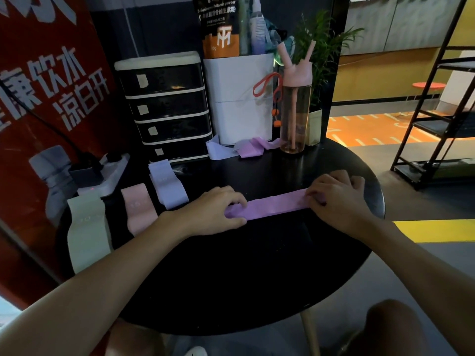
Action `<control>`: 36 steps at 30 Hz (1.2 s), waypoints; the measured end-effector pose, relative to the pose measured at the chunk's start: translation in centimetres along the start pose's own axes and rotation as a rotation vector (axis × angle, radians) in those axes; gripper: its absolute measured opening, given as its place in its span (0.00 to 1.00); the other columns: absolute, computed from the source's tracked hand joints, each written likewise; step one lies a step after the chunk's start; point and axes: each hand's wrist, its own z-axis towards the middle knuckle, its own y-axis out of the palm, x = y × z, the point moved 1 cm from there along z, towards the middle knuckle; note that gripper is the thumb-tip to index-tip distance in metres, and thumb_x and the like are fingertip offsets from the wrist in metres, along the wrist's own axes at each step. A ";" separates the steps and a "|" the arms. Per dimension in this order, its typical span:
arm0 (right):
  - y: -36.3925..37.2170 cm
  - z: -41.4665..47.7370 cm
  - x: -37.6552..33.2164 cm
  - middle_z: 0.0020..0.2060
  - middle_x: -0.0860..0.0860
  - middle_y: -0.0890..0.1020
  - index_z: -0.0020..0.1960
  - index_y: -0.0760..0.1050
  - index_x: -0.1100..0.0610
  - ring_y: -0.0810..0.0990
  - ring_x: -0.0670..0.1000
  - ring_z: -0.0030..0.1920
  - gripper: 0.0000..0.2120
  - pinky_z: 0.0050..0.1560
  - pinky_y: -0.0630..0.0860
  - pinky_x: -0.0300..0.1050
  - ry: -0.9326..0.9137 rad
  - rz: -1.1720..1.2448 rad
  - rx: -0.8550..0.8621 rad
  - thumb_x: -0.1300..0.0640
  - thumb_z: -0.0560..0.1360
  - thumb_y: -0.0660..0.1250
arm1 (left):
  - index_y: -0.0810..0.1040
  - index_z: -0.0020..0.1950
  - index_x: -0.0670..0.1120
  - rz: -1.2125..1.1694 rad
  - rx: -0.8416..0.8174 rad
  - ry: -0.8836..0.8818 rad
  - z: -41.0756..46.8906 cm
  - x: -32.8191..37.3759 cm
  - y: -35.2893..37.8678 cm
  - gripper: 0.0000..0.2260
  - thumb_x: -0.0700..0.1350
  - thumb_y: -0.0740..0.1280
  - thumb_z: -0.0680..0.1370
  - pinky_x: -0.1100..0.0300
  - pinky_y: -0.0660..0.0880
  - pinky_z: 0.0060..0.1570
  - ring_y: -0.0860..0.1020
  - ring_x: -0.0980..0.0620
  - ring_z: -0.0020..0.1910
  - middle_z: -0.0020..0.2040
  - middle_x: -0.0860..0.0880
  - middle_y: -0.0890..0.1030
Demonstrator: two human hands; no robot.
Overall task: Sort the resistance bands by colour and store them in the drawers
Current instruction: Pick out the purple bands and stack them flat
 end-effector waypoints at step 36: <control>5.3 4.7 -4.2 0.53 0.44 0.74 0.57 0.74 0.44 0.72 0.49 0.56 0.15 0.57 0.67 0.48 -0.079 0.141 -0.048 0.38 0.77 0.58 | 0.77 0.56 0.42 -0.010 0.447 -0.188 19.8 -6.5 -2.0 0.08 0.40 0.69 0.78 0.57 0.71 0.45 0.79 0.43 0.45 0.45 0.42 0.81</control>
